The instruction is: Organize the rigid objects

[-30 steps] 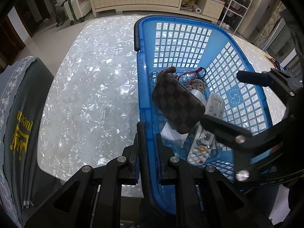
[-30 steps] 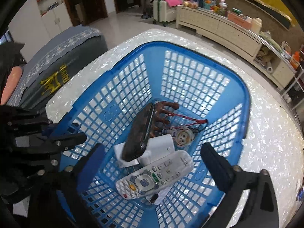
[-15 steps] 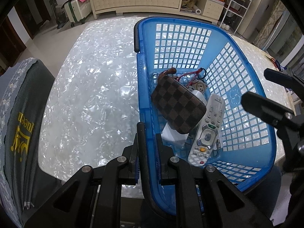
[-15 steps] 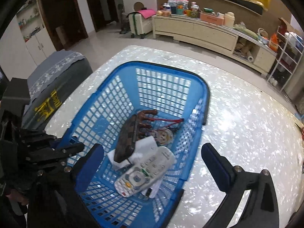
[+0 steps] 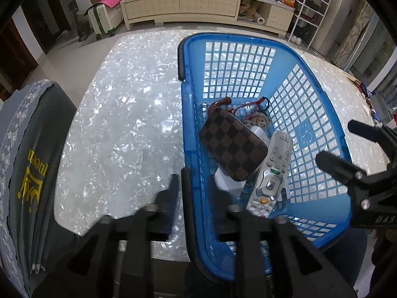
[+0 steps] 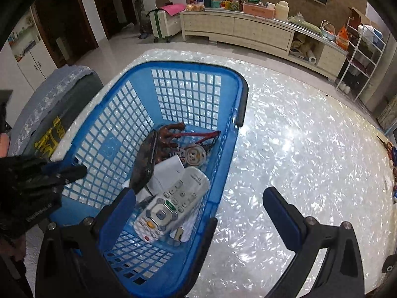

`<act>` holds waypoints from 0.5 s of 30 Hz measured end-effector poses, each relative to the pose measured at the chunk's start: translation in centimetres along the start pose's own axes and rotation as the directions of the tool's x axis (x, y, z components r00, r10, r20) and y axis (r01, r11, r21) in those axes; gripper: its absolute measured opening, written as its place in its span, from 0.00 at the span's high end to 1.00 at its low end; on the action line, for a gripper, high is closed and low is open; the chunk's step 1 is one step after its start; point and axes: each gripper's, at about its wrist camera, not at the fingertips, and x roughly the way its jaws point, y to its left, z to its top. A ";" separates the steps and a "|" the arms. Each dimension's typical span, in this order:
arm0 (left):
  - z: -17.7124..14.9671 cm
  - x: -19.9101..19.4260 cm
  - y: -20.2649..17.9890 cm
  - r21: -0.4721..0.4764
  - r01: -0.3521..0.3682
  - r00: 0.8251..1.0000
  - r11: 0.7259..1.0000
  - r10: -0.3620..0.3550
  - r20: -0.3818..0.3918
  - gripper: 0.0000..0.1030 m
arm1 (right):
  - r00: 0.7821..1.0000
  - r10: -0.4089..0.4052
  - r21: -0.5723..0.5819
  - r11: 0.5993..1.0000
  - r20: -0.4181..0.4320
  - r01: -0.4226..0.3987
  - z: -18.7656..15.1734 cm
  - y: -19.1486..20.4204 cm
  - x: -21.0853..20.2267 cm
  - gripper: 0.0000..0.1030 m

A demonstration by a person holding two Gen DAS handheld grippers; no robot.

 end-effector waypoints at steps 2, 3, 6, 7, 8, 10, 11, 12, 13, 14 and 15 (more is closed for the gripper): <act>0.1 -0.1 -0.1 0.003 -0.011 1.000 1.000 0.011 0.005 0.47 | 1.000 -0.009 0.001 1.000 0.003 0.009 -0.1 0.0 -0.1 0.00; 0.1 -0.1 -0.1 0.004 -0.013 1.000 1.000 0.013 0.009 0.44 | 1.000 -0.008 0.005 1.000 0.006 0.008 -0.4 -0.1 -0.1 0.00; 0.2 0.0 -0.3 0.013 -0.018 1.000 1.000 0.018 0.012 0.30 | 1.000 -0.009 0.024 1.000 0.011 0.009 -0.6 -0.6 -0.4 0.00; 0.1 0.0 -0.5 0.019 -0.023 1.000 1.000 0.022 0.018 0.25 | 1.000 -0.013 0.027 1.000 0.009 0.012 -0.6 -0.7 -0.4 0.00; 0.1 -0.1 -0.6 0.028 -0.030 0.999 0.999 0.029 0.025 0.22 | 1.000 -0.015 0.028 1.000 0.008 0.015 -0.7 -0.8 -0.5 0.00; 0.0 -0.2 -0.9 0.035 -0.036 0.999 0.999 0.035 0.033 0.17 | 1.000 -0.020 0.030 0.999 0.004 0.020 -0.9 -0.8 -0.4 0.00; 0.0 -0.3 -1.0 0.035 -0.036 0.999 0.999 0.035 0.038 0.15 | 1.000 -0.022 0.033 0.999 0.005 0.022 -0.9 -0.8 -0.5 0.00; 0.0 -0.4 -1.1 0.034 -0.039 0.998 0.999 0.038 0.043 0.13 | 1.000 -0.024 0.038 0.999 0.006 0.024 -1.1 -0.8 -0.5 0.00; 0.0 -0.4 -1.2 0.034 -0.041 0.998 0.999 0.039 0.046 0.10 | 1.000 -0.025 0.040 0.999 0.007 0.025 -1.2 -0.8 -0.6 0.00; 0.1 -0.4 -1.3 0.035 -0.045 0.998 0.998 0.043 0.050 0.07 | 1.000 -0.024 0.042 0.999 0.008 0.023 -1.3 -0.8 -0.7 0.00; 0.1 -0.5 -1.5 0.036 -0.049 0.997 0.998 0.047 0.055 0.05 | 1.000 -0.023 0.046 0.999 0.011 0.023 -1.4 -0.8 -0.8 0.00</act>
